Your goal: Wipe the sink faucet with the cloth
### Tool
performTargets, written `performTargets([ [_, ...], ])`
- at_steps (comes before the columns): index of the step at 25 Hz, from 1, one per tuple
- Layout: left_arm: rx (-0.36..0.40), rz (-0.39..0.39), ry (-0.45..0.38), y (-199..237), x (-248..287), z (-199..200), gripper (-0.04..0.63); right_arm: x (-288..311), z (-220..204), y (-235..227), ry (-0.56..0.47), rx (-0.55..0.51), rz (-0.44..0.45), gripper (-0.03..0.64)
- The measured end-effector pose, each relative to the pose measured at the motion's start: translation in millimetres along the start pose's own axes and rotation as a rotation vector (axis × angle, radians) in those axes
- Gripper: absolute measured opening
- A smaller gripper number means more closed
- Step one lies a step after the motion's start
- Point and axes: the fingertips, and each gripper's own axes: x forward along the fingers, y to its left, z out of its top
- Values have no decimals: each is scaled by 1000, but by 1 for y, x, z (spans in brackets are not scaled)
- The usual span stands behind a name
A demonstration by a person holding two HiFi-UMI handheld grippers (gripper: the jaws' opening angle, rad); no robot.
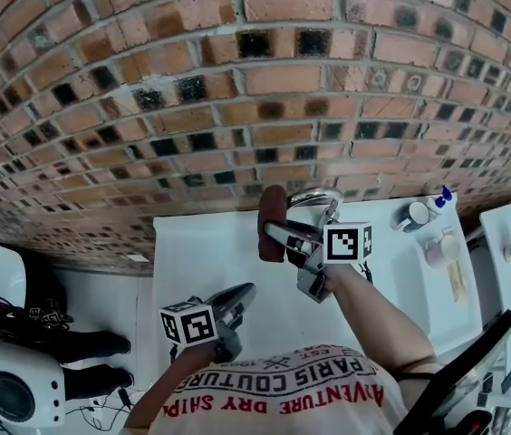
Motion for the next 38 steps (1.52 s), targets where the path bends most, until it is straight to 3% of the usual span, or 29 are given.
performTargets([
  [12,11,4,7,-7,-1,-4,0,-21,27,16,-86,1,59,92],
  [25,37,8,26,-15,2,-7,0,-88,71,12,-206,7,20,92],
  [32,43,3,38,-15,7,-10,0,-133,94,-21,-298,22,-76,92],
  [38,49,20,39,-10,7,-9,0,-155,83,-74,-314,85,-208,92],
])
